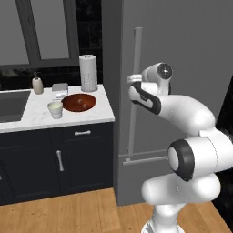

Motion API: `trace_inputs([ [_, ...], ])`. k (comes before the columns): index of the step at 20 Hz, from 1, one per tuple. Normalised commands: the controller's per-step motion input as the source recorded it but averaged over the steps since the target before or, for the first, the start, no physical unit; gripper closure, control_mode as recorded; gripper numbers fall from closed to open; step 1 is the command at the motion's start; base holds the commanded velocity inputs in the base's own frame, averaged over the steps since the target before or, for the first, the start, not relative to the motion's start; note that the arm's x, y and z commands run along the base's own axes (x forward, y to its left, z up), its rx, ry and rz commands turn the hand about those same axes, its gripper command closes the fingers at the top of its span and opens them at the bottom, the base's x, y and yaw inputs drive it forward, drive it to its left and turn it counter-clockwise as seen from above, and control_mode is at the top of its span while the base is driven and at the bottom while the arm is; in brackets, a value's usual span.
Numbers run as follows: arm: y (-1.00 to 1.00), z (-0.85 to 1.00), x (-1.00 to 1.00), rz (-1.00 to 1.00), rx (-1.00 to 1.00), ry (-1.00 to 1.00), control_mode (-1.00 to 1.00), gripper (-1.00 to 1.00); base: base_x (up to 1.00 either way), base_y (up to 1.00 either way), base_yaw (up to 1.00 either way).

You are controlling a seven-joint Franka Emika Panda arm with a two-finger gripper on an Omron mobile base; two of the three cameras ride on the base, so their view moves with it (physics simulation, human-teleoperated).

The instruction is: Grab a lemon wedge from the fridge and one ice cube from the ice bowl, and put them in the glass of lemonade.

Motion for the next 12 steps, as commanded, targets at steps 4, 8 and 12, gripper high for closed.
trace_inputs([
  [4, 0.05, -0.35, 0.54, 0.0, -0.01, -0.03, -1.0, -1.0, 0.0, 0.0, 0.0],
  [8, 0.03, -0.41, 0.55, 0.0, -0.02, -0.07, -1.0, -1.0, 0.0, 0.0, 0.0],
  [12, 0.0, -0.36, 0.58, 0.0, -0.01, -0.05, -1.0, -1.0, 0.0, 0.0, 0.0],
])
